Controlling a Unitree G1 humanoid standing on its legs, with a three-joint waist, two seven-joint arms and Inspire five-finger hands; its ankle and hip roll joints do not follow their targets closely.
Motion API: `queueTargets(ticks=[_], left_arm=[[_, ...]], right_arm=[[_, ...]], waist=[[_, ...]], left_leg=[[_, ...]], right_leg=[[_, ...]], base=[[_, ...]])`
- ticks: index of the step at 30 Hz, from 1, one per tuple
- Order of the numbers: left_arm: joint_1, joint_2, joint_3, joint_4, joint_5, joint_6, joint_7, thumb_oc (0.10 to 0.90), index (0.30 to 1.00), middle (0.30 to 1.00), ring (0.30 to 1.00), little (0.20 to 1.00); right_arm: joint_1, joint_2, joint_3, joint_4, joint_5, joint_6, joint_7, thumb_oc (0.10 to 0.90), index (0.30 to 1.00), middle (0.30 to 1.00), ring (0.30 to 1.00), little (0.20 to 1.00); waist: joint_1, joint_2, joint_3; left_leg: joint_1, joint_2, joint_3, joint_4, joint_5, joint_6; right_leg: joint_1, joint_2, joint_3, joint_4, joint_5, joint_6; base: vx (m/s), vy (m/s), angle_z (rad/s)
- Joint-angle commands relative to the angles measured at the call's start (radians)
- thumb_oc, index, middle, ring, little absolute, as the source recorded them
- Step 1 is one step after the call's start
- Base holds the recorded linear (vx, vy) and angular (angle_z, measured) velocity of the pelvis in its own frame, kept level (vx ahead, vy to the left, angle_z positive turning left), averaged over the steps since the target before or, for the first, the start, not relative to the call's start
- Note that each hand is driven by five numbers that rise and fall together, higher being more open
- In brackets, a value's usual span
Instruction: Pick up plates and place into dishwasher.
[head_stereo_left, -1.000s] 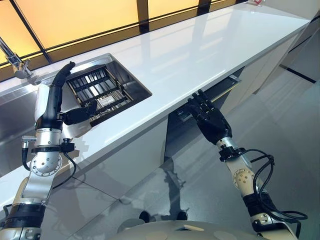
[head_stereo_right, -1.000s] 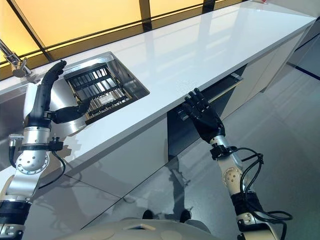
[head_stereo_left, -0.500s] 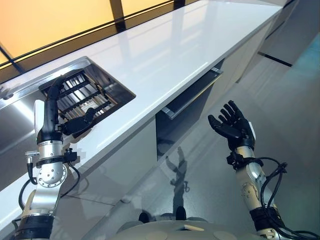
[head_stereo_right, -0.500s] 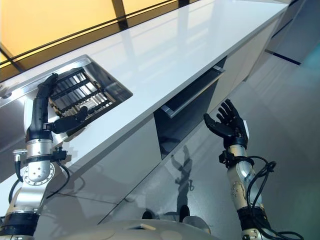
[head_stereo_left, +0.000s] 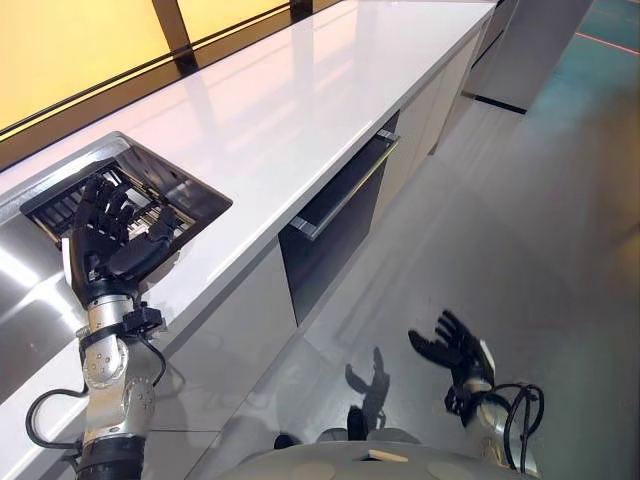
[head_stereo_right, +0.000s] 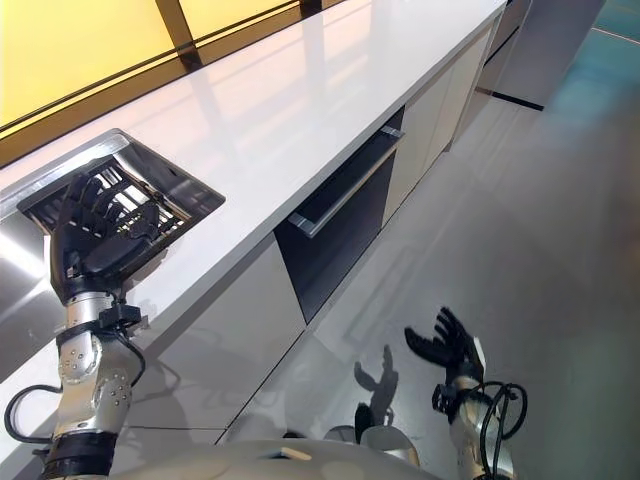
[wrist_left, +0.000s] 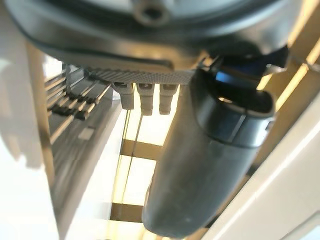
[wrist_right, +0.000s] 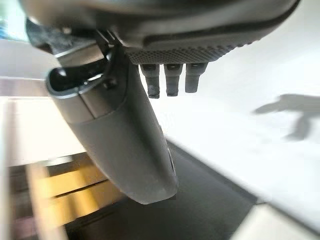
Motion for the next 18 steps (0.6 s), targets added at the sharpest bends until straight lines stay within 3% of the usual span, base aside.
queueTargets(ticks=[1, 7, 12, 18], left_arm=[[-0.126, 0.031, 0.007, -0.031, -0.186, -0.035, -0.078, 0.8, 0.9, 0.9, 0.9, 0.9], [-0.163, -0.009, -0.032, -0.013, -0.412, 0.015, -0.186, 0.8, 0.9, 0.9, 0.9, 0.9], [-0.186, 0.01, -0.046, -0.041, -0.409, 0.003, -0.206, 0.8, 0.9, 0.9, 0.9, 0.9], [-0.207, 0.047, -0.048, -0.136, -0.319, -0.023, -0.157, 0.8, 0.9, 0.9, 0.9, 0.9]], right_arm=[[-0.084, -0.04, 0.006, 0.04, -0.046, -0.064, 0.008, 0.8, 0.9, 0.9, 0.9, 0.9], [-0.119, -0.065, 0.049, 0.261, -0.139, 0.013, 0.043, 0.8, 0.9, 0.9, 0.9, 0.9], [-0.142, -0.087, 0.042, 0.461, -0.172, 0.067, 0.055, 0.8, 0.9, 0.9, 0.9, 0.9], [-0.131, -0.076, 0.061, 0.453, -0.175, 0.077, 0.082, 0.8, 0.9, 0.9, 0.9, 0.9]], waist=[[-0.014, 0.01, -0.011], [0.006, 0.01, 0.004], [0.033, 0.016, 0.002], [0.042, 0.028, -0.012]], left_leg=[[-0.007, -0.058, 0.0, 0.048, -0.115, 0.065], [-0.028, -0.074, -0.015, 0.141, -0.157, 0.074], [-0.028, -0.077, -0.035, 0.143, -0.162, 0.072], [-0.017, -0.062, -0.057, 0.054, -0.118, 0.06]], right_leg=[[-0.017, 0.029, -0.004, 0.17, -0.155, 0.056], [-0.009, 0.024, -0.013, 0.195, -0.175, 0.039], [0.007, 0.029, -0.035, 0.177, -0.18, 0.029], [0.001, 0.03, -0.054, 0.181, -0.193, 0.037]], base=[[0.0, 0.0, 0.0], [0.0, -0.022, 0.01], [0.0, -0.006, 0.03], [0.0, -0.007, 0.05]])
